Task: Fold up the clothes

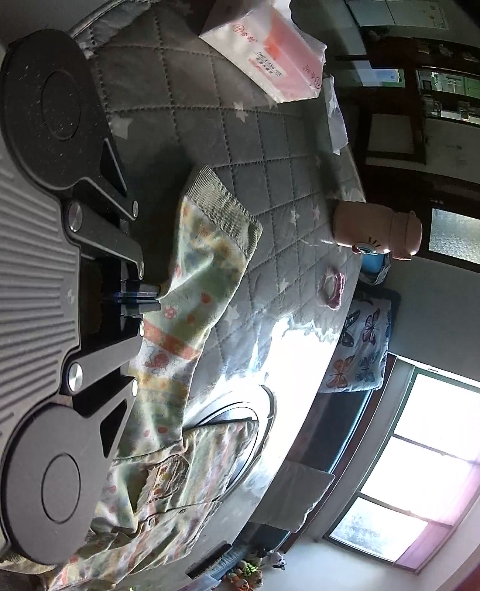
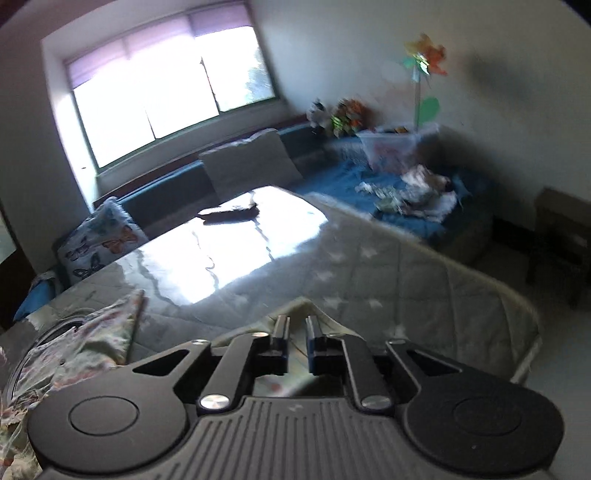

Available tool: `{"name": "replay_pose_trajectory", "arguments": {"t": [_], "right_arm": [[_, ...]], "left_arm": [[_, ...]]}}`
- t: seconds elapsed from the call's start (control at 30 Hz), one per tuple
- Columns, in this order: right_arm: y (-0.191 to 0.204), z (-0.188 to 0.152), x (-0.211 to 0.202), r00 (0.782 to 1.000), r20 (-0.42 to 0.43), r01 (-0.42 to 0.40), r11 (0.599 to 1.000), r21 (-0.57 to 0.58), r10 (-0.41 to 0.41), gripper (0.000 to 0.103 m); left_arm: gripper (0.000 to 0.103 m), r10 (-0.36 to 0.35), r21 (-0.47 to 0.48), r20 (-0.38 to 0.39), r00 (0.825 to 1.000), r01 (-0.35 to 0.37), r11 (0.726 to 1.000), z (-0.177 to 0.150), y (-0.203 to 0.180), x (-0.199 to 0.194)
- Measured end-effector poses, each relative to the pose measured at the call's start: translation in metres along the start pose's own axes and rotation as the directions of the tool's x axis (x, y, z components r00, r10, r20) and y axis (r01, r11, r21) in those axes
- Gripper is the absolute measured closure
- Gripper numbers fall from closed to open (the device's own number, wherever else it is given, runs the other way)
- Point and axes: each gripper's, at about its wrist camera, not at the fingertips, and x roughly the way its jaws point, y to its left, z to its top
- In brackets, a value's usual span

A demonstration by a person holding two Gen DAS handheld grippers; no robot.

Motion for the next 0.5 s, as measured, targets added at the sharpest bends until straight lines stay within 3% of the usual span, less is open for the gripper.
{"name": "replay_pose_trajectory", "arguments": {"t": [0.2, 0.33, 0.5], "right_arm": [[0.034, -0.008, 0.036, 0.995, -0.089, -0.059, 0.993, -0.099, 0.050, 0.074], [0.048, -0.019, 0.060, 0.991, -0.135, -0.027, 0.986, -0.166, 0.004, 0.071], [0.050, -0.019, 0.074, 0.991, -0.126, 0.010, 0.978, -0.210, -0.037, 0.070]], "left_arm": [[0.098, 0.028, -0.011, 0.002, 1.000, -0.028, 1.000, 0.003, 0.008, 0.002], [0.093, 0.075, -0.028, -0.004, 0.997, -0.075, 0.997, 0.005, 0.017, 0.004], [0.084, 0.131, -0.041, 0.003, 0.991, -0.131, 0.991, 0.009, 0.027, 0.001]]}}
